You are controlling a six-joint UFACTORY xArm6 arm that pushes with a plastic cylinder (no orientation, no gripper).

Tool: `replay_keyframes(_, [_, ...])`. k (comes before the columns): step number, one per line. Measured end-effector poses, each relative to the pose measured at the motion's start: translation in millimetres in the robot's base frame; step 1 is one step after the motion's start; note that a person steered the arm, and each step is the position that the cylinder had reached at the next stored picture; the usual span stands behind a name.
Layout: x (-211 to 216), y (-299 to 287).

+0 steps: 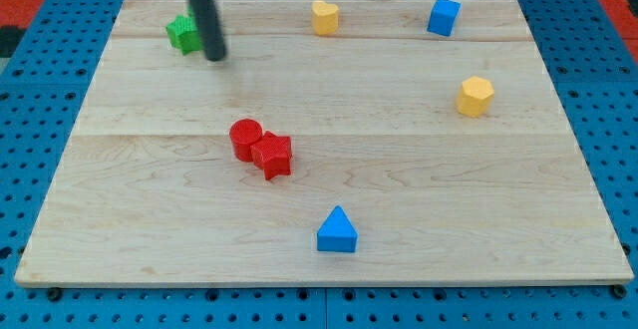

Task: Push the yellow heart towards the yellow hexagon

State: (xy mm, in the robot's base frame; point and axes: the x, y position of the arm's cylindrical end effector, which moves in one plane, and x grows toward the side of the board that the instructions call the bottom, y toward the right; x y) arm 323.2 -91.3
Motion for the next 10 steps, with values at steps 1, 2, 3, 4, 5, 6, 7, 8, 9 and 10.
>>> replay_keyframes(1, [-18.7,36.5])
replay_keyframes(2, [-66.3,-10.2])
replay_keyframes(3, [-123.6,-4.0])
replay_keyframes(4, [-125.8,59.8])
replay_keyframes(5, [-96.1,105.1])
replay_keyframes(6, [-64.0,102.0])
replay_keyframes(7, [-43.8,104.8])
replay_keyframes(8, [-27.1,120.2])
replay_keyframes(9, [-6.5,172.9])
replay_keyframes(10, [11.6,215.6])
